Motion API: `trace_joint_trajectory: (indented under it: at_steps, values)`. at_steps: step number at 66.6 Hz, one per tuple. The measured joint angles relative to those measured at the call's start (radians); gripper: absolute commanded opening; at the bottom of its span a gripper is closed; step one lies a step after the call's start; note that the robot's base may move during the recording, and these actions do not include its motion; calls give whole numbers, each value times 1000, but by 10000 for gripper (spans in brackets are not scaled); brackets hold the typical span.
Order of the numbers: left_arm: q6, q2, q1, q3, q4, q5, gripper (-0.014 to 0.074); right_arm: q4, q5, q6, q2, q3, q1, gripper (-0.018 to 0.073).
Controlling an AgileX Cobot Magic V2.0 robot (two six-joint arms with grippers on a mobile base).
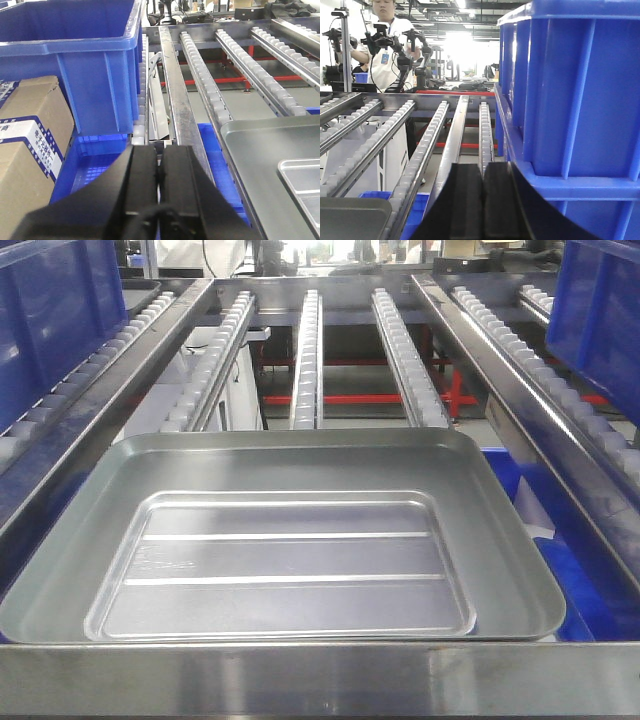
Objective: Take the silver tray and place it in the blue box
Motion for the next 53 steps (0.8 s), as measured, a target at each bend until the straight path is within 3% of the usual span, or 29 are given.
trace_joint_trajectory:
  at_steps: [37,43,49,53]
  values:
    - [0,0,0,0,0,-15,0,0,0,0,0,0,0,56]
    - [0,0,0,0,-27,-25,0,0,2,9,0,0,0,56]
    - [0,0,0,0,-44,-23,0,-21,104,27,0,-23,32,56]
    - [0,0,-7,-32,-50,71,0,-33,205,31,8,-62,74,56]
